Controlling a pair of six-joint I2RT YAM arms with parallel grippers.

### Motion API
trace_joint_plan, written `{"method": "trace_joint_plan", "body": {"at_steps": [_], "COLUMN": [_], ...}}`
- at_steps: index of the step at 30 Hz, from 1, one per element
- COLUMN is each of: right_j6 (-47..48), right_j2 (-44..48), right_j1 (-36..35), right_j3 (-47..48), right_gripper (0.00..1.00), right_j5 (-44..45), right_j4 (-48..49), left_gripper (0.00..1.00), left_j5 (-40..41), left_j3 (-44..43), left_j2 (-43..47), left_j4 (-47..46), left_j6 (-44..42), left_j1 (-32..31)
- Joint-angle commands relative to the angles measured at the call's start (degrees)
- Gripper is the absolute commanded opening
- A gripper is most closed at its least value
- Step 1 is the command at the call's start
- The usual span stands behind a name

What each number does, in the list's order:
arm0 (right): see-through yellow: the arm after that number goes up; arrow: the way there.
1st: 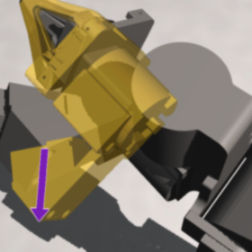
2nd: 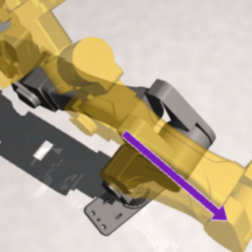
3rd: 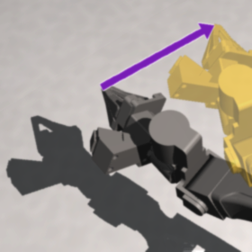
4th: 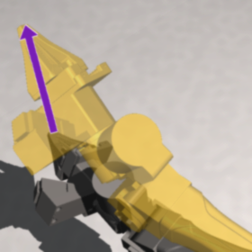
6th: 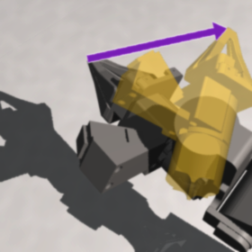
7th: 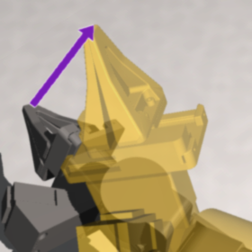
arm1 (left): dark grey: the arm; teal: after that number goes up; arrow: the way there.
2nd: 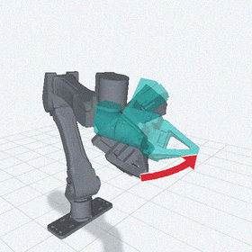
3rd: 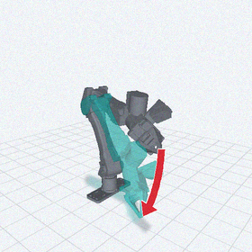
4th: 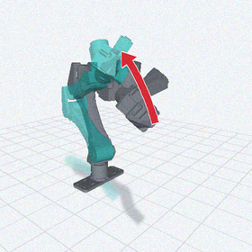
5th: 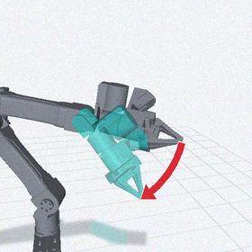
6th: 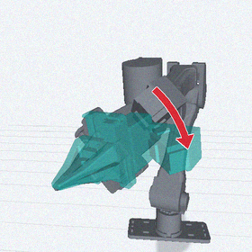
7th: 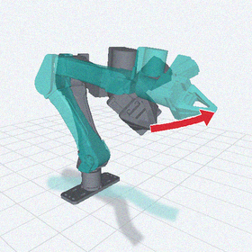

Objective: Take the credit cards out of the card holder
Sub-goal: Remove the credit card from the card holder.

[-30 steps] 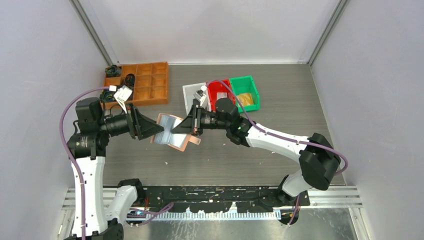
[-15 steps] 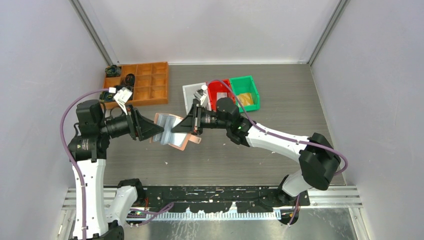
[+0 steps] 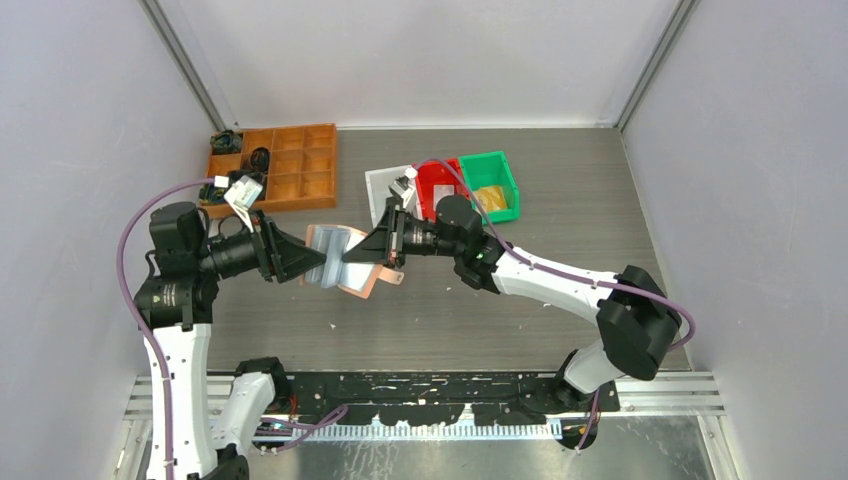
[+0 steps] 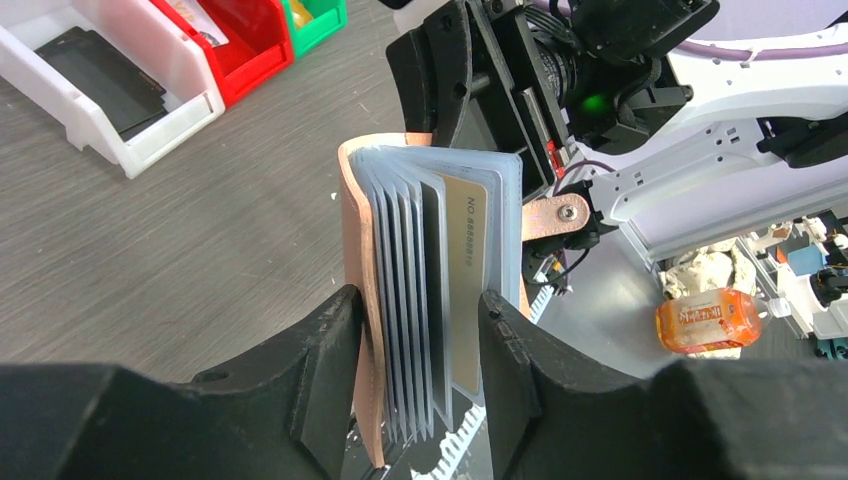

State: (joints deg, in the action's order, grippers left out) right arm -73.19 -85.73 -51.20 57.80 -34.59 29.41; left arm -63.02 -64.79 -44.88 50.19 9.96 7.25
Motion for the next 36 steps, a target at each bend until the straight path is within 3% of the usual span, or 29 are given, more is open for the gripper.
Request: {"method": "trace_joint_plan", "body": {"at_steps": [1,7,14,19,20,23,25,28,31,36], "right_j6": [-6.5,-10.2,-10.6,-10.5,-10.6,-10.8,-11.0,-12.5,-14.3,-16.2], "right_j2": [2.5,1.1,1.1,1.4,1.6,1.7,1.7,1.2,0.4,-0.8], "right_j1": [-0.5,-0.7,-0.7,-0.7,-0.7,-0.7,-0.7,-0.7,-0.7,-0.7], "right_j3": [2.0,1.7,0.9,0.7,0.7,0.7,0.7,0.1,0.1,0.6], "right_gripper": [0.01,0.01,0.2,0.21,0.21,0.21,0.21,0.2,0.2,0.2], "right_j5": [-1.9,-2.6,-3.4,-3.4,-3.4,-3.4,-3.5,-3.0,-2.9,-2.9], "right_j4": [21.2,28.0,29.6,30.1,30.6,32.4,33.8,39.4,44.1,47.2], "left_gripper": [0.47,0.44,0.13,0.12,0.13,0.31,0.36,0.54,0.57,0.54], "left_j5": [1.8,-0.5,-0.2,2.5,2.6,2.7,2.7,2.0,1.4,0.1], "left_j3": [1.3,0.9,0.2,0.0,0.0,-0.2,-0.3,0.0,0.5,0.3], "left_j2": [-0.5,-0.7,-0.7,0.0,0.2,0.3,0.2,0.2,0.2,0.4], "left_j4": [0.1,-2.2,-4.6,-4.2,-4.1,-4.1,-4.2,-5.3,-6.1,-6.4], "left_j6": [-0.8,1.9,3.5,2.1,1.9,2.2,2.9,4.9,5.9,6.4], "left_j1": [-0.1,-0.1,-0.1,0.0,-0.1,-0.1,-0.1,-0.1,0.0,-0.1]}}
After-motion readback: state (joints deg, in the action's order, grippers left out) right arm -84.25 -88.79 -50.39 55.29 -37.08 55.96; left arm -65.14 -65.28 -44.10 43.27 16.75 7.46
